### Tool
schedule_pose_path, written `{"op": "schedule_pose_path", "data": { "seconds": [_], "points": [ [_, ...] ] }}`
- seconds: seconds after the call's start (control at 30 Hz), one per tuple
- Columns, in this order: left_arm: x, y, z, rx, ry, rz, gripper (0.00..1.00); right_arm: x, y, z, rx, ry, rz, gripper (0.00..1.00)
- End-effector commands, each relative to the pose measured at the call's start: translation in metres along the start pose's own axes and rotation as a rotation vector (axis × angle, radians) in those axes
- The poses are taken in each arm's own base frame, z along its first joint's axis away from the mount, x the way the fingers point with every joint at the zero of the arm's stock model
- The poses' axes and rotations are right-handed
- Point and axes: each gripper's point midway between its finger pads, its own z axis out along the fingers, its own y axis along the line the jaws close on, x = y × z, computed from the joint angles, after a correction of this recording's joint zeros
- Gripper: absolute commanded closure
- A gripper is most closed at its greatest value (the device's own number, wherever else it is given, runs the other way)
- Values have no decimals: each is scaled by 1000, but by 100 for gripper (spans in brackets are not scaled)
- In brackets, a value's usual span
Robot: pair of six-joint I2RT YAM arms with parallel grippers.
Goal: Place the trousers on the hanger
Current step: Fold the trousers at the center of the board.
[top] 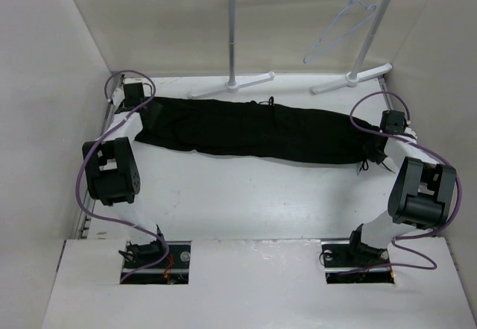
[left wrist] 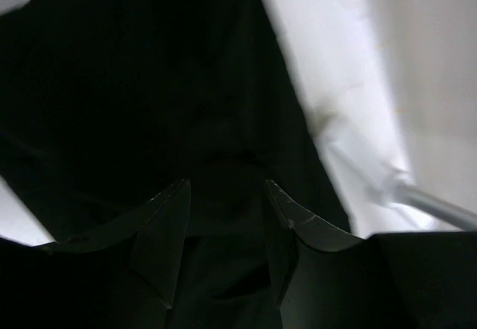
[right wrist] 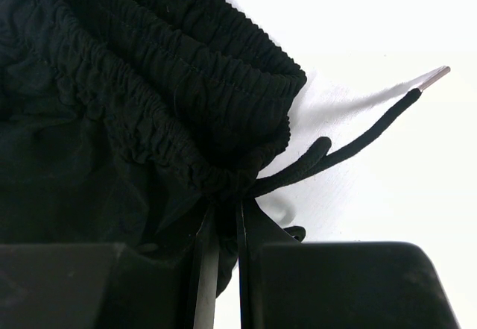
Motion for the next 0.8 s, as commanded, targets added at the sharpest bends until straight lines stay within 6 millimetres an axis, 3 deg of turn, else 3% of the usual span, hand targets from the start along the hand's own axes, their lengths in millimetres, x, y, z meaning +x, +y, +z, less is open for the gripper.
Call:
{"op": "schedule_pose_path", "data": {
  "seconds": [0.0,0.17,0.4,0.57,0.67,0.77],
  "points": [
    [2,46,8,-138,-15,-5,58,-19,21,-15,-70,-62,-5,97],
    [-16,57,12,-140,-58,-35,55,-11,18,-14,-79,-50,-4,97],
    [-30,95,42,-221,-46,-90,58,-9,14,-13,-69,-44,-2,96],
    [-38,105,54,-230,-26,-119,73,-9,13,-13,-67,-46,0,96],
    [-41,111,56,-238,-23,-126,89,-10,14,-10,-58,-42,-2,97],
    [-56,133,48,-295,-63,-152,98,-13,12,-10,-48,-46,1,99]
  ]
}}
